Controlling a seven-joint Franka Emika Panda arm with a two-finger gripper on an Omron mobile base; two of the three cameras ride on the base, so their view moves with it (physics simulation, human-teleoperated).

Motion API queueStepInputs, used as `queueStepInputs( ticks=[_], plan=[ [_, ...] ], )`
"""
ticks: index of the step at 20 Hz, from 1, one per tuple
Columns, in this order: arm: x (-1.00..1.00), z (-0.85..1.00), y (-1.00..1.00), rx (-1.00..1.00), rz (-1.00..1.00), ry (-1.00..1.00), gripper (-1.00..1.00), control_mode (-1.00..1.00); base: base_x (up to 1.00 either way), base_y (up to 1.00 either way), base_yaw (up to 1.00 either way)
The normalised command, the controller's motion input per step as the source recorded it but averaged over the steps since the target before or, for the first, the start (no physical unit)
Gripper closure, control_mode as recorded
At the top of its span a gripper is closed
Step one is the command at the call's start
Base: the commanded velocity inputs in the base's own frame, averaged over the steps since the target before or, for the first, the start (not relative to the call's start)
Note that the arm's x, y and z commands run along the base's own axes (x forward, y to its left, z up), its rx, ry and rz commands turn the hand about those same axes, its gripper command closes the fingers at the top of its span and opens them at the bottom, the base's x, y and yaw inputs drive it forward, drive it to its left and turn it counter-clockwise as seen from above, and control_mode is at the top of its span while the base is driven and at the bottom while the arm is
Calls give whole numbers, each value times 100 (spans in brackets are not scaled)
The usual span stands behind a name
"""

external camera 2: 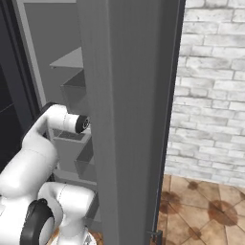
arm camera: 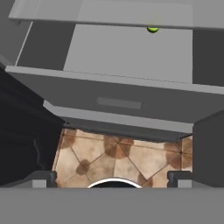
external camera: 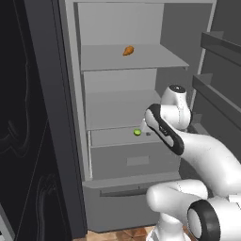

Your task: Fully open the fridge drawer.

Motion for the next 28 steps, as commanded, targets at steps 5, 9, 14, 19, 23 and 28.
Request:
queueStepInputs(
  ticks=[5, 9, 14, 19, 23, 28],
  plan=[
    [38, -20, 5, 0, 0, 0, -100, -100, 0, 0, 0],
    [27, -24, 1, 0, 0, 0, -100, -100, 0, 0, 0],
    [23, -32, 0, 0, 0, 0, -100, -100, 0, 0, 0],
    [21, -35, 0, 0, 0, 0, -100, -100, 0, 0, 0],
    [25, -27, 0, 0, 0, 0, -100, -100, 0, 0, 0],
    [26, -24, 5, 0, 0, 0, -100, -100, 0, 0, 0]
  ],
)
